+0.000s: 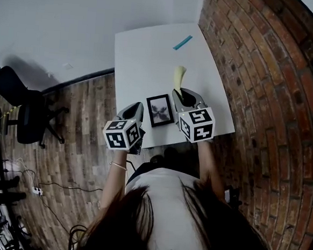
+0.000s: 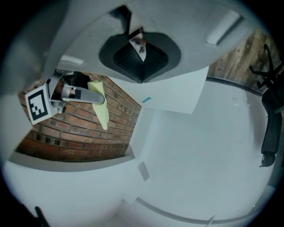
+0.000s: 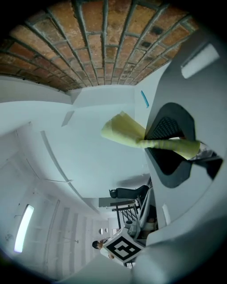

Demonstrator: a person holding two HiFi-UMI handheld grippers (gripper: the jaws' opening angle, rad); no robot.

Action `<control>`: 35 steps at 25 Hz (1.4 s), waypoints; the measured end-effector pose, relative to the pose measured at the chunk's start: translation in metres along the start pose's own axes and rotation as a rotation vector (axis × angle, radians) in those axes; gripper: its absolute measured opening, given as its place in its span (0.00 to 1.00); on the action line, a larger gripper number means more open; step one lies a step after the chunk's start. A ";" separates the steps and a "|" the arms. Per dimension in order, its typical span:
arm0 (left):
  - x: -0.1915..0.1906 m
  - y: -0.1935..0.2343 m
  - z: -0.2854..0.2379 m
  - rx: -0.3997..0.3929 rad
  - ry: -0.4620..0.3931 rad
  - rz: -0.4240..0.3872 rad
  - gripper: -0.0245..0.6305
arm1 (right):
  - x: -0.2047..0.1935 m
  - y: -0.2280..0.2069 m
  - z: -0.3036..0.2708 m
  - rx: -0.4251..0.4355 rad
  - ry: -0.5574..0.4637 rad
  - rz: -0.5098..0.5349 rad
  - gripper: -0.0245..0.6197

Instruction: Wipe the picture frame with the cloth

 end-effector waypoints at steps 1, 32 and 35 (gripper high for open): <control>0.004 -0.002 0.001 0.004 -0.018 -0.013 0.04 | 0.004 -0.001 0.002 -0.003 -0.016 0.009 0.09; 0.111 -0.032 0.028 0.071 -0.460 -0.283 0.04 | 0.096 -0.005 0.033 -0.028 -0.433 0.192 0.09; 0.116 -0.035 0.032 0.074 -0.482 -0.301 0.04 | 0.100 -0.004 0.037 -0.029 -0.439 0.201 0.09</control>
Point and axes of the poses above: the fingertips, and each gripper's own axes: z backward along the fingers, y to its left, x out of its top, the point moved 8 cm from there along z, backward along the fingers
